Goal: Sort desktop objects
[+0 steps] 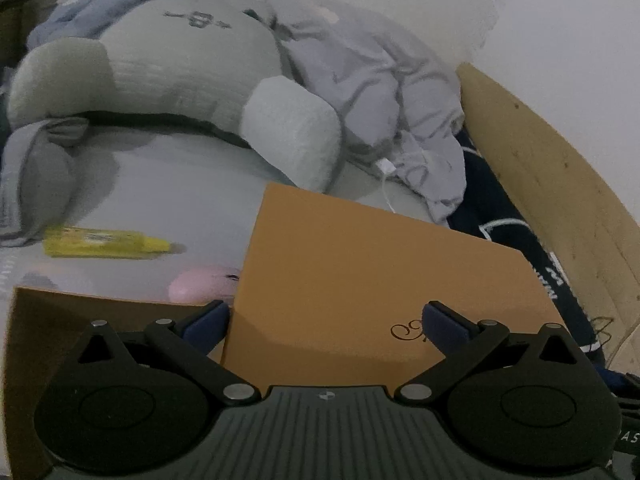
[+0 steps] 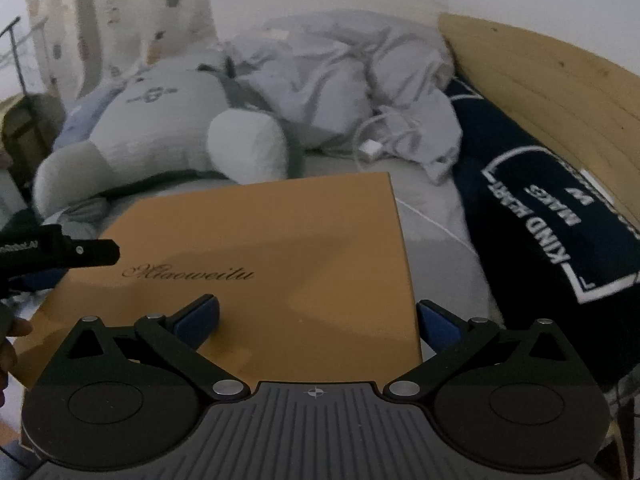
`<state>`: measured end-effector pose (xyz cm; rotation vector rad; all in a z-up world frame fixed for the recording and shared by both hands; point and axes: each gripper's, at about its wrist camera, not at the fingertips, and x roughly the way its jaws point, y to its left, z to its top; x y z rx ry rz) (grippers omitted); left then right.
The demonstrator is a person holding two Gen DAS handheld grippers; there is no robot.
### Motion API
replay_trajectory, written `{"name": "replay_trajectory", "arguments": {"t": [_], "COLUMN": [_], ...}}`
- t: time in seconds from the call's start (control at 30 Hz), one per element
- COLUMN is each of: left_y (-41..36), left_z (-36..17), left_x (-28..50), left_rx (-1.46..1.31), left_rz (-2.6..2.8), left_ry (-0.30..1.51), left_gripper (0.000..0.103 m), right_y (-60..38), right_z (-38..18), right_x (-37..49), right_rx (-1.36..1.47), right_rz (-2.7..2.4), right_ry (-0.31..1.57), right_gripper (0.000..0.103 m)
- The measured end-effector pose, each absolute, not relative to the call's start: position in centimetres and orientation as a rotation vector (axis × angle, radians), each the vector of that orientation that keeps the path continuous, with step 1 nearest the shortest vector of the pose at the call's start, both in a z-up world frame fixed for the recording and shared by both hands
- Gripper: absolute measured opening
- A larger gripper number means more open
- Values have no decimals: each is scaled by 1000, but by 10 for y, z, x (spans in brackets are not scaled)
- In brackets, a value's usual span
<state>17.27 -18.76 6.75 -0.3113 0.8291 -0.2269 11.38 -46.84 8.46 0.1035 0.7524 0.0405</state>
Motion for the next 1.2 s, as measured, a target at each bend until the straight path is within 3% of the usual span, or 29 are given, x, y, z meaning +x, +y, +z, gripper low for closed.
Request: {"name": "replay_trajectory", "arguments": {"t": [0.67, 1.2], "left_y": [-46, -15], "left_z": [59, 33], "left_x": [113, 78], "left_rx": [-324, -274], "left_rz": [-17, 50], "left_ry": [799, 808], "left_gripper": [103, 103], "right_y": [-309, -267], "right_z": [84, 51], "right_x": [95, 83], "right_rx": [-1, -11], "right_rz": [263, 348], "right_ry": [771, 818], "right_gripper": [103, 103]}}
